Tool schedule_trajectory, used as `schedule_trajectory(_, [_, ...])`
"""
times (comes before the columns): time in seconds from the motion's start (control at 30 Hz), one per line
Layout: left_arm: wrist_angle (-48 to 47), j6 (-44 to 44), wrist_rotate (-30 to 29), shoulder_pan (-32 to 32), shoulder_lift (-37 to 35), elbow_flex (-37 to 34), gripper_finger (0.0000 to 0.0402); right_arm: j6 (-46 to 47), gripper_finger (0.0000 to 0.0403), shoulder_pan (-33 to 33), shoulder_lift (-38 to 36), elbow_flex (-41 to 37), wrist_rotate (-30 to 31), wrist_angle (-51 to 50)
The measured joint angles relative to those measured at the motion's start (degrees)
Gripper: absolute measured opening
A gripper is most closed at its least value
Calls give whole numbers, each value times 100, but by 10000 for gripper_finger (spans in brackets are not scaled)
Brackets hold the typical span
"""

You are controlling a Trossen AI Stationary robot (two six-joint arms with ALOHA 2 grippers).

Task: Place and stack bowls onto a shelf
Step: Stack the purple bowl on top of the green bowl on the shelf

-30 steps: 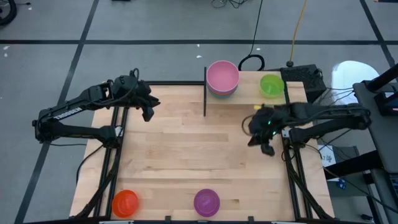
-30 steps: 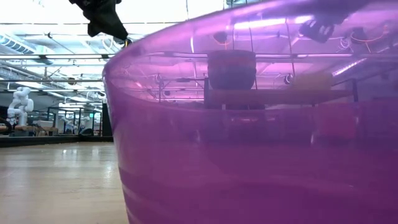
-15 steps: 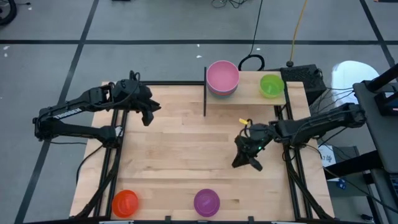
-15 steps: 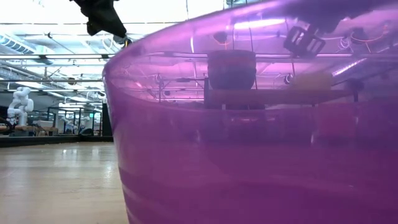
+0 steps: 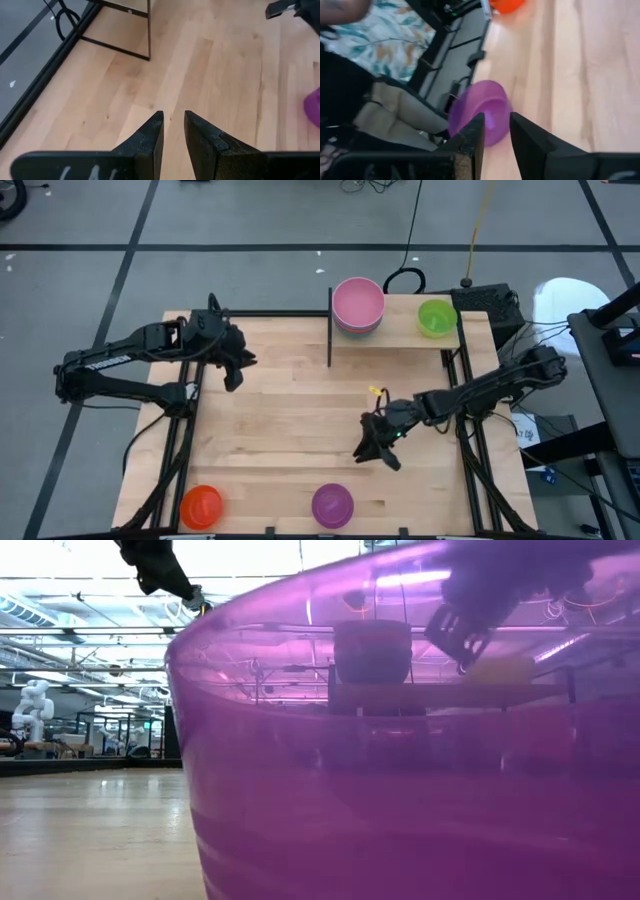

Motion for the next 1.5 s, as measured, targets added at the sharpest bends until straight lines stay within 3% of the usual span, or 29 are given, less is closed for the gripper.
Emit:
schedule_trajectory(0.27, [-173, 44, -2, -107, 0, 0, 81, 171, 75, 418, 708, 106, 505, 31])
schedule_trajectory(0.6, [-207, 243, -2, -223, 0, 0, 81, -58, 75, 862, 1817, 1100, 490, -6])
schedule_trajectory(0.8, [-232, 241, 0, -340, 0, 0, 81, -130, 75, 943, 2281, 1461, 801, -116])
schedule_trajectory(1.5, [-257, 262, 252, -665, 0, 0, 81, -254, 75, 935, 2360, 1528, 1243, -458])
